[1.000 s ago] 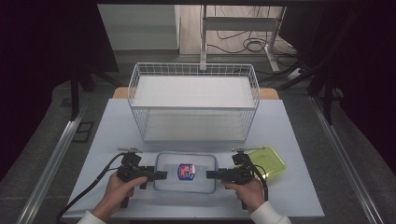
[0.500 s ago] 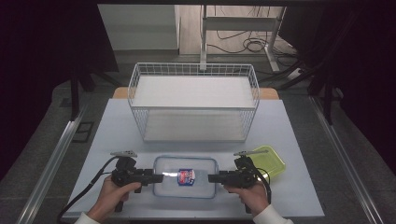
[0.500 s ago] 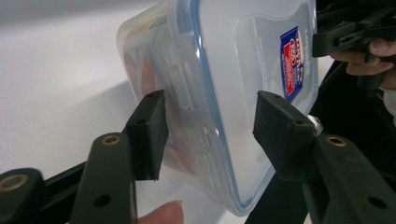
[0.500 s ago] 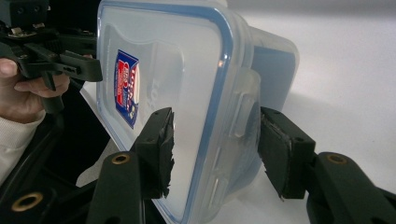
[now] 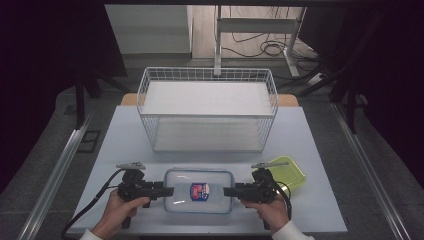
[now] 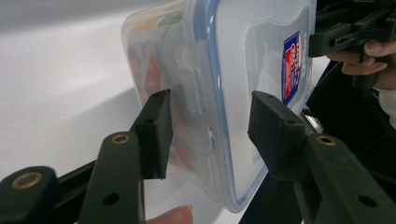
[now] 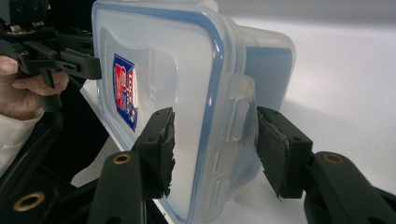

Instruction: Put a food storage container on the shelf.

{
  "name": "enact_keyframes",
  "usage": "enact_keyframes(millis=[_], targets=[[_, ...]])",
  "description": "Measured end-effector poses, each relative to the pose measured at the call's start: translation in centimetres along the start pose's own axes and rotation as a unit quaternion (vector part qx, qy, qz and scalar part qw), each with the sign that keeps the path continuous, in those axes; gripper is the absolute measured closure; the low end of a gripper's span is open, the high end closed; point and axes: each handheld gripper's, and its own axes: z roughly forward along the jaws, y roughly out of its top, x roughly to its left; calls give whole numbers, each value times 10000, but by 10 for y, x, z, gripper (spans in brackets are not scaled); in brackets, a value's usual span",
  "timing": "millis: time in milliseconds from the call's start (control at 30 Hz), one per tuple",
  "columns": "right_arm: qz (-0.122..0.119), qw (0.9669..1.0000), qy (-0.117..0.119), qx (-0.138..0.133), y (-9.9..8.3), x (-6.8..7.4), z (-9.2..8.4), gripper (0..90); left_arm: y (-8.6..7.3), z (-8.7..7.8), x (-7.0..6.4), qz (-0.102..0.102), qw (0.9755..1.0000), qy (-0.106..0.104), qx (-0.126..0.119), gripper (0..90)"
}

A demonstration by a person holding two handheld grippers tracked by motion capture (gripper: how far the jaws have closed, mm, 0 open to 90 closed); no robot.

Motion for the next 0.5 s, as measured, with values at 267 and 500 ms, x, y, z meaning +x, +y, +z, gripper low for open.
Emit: enact_keyframes(millis=[267,500], targets=[[-213,9997,-48,-117,5,9,-5,484,3,-8,-4,30,9998,-31,-179,521],[-352,9989,66,-296,14,14,-13,506,12,-18,-10,163,9992,12,-365,521]])
